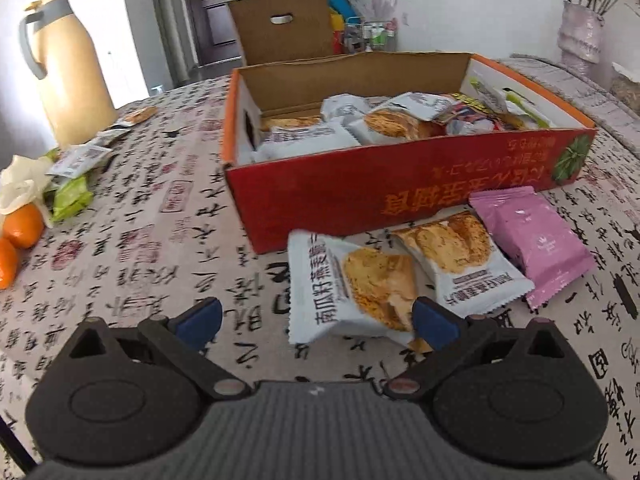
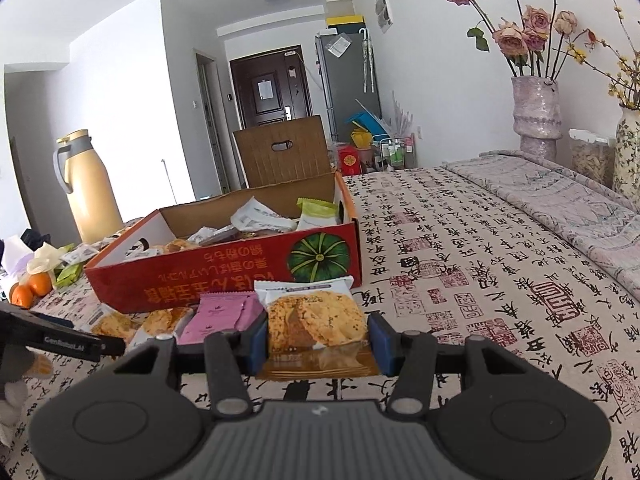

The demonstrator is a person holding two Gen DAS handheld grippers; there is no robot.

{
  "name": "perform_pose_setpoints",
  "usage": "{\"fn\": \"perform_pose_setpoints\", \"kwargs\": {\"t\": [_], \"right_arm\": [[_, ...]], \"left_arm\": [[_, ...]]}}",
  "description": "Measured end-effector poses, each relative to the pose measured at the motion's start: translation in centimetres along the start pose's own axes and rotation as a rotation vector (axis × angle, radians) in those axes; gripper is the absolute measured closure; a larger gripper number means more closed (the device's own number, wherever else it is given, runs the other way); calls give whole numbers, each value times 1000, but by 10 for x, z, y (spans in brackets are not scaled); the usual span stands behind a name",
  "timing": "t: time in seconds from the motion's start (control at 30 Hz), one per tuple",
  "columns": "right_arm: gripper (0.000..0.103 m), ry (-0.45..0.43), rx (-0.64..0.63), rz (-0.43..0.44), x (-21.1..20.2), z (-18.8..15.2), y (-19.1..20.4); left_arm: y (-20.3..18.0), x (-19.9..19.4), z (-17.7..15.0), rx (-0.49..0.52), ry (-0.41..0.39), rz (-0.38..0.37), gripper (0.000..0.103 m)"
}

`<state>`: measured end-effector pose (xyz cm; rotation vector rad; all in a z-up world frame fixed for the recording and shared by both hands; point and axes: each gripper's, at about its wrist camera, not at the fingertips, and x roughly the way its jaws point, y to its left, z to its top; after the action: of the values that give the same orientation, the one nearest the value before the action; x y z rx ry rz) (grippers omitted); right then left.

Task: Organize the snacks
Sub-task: 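Grasp a white cracker packet with the left tool while the right tool holds its packet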

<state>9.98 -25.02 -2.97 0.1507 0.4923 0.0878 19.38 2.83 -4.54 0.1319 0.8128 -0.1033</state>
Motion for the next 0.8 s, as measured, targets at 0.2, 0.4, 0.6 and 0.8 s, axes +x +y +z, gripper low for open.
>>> {"fn": "perform_pose_setpoints", "kwargs": {"t": [0.2, 0.4, 0.6, 0.8], "right_arm": [[52, 5, -4, -2, 2, 1, 2], [52, 11, -4, 2, 3, -1, 2], [52, 10, 1, 1, 0, -2, 1], [52, 5, 3, 10, -3, -2, 0]], "left_arm": [[0, 0, -1, -13, -31, -2, 0], [-1, 0, -4, -10, -45, -39, 20], [0, -4, -7, -24, -52, -51, 35], [-1, -13, -13, -25, -62, -52, 54]]}}
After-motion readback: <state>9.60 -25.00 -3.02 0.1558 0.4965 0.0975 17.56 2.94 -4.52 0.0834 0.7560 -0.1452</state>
